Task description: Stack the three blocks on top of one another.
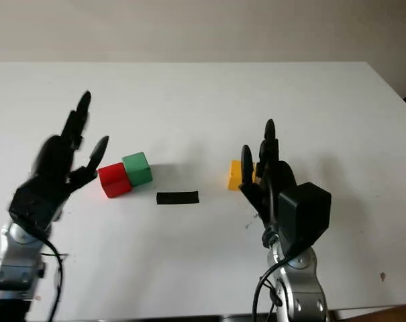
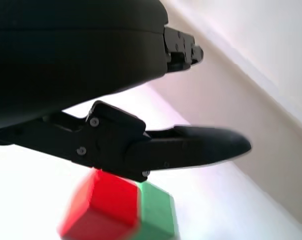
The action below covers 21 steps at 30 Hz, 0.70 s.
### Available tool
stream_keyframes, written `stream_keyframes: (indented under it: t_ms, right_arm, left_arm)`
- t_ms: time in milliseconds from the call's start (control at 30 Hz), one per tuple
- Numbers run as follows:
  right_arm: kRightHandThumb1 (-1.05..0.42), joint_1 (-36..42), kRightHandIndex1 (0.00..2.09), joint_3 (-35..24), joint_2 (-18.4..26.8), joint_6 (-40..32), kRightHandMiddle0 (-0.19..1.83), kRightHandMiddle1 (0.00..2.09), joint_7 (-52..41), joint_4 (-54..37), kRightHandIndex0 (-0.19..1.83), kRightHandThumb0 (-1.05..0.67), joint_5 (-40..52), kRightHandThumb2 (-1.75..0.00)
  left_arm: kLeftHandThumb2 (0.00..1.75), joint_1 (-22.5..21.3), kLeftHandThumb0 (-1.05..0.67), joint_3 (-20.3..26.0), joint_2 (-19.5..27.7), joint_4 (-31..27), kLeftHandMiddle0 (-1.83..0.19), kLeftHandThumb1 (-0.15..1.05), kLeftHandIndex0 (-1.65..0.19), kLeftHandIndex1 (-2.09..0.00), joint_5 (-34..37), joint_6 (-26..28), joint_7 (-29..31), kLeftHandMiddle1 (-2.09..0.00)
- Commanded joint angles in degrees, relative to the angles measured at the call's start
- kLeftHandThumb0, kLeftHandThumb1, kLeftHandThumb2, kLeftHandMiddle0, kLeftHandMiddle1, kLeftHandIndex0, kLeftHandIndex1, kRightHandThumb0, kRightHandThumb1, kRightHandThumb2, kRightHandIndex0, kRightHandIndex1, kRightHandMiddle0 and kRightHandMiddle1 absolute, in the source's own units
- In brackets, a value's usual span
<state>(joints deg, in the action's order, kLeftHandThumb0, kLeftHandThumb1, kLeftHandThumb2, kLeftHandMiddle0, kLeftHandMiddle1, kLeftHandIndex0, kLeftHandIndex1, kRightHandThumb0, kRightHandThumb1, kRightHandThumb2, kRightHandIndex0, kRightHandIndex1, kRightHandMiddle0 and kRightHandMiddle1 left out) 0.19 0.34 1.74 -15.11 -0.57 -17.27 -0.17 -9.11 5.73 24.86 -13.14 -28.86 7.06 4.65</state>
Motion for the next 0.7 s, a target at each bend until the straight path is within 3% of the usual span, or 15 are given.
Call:
stream_keyframes:
  t_ms: [0,133,300,667]
  right_arm:
    - [-1.05,-0.3,0.03,0.1,0.0,-0.1,-0.18,0.05,0.1,-1.6,-0.19,-0.68,-0.1,-0.66]
    - [-1.05,-0.8,0.03,0.2,-0.2,0.2,-0.19,0.05,0.1,-1.1,-0.19,-0.70,0.1,-0.65]
    - [-1.05,-1.3,0.01,0.3,-0.2,0.1,-0.19,0.04,0.1,-0.8,-0.19,-0.71,0.1,-0.65]
    - [-1.05,-1.1,0.00,0.4,0.0,-0.4,-0.19,0.03,-0.3,-1.3,-0.19,-0.72,0.3,-0.65]
  left_arm:
    - [0.21,0.3,-0.91,-1.1,2.5,-3.8,-0.03,1.05,-0.15,-0.10,-4.0,3.0,2.0,-0.06]
    - [0.11,0.3,-0.90,-2.8,5.8,-6.4,-0.15,1.05,-0.27,-0.11,-10.7,6.7,5.6,-0.08]
    - [0.11,0.5,-0.95,-5.2,8.8,-6.8,-0.10,1.05,-0.30,-0.10,-16.6,9.8,10.8,-0.05]
    - [0.05,0.6,-0.89,-10.3,7.9,-4.9,-0.04,0.99,-0.29,-0.06,-23.2,12.0,12.4,-0.04]
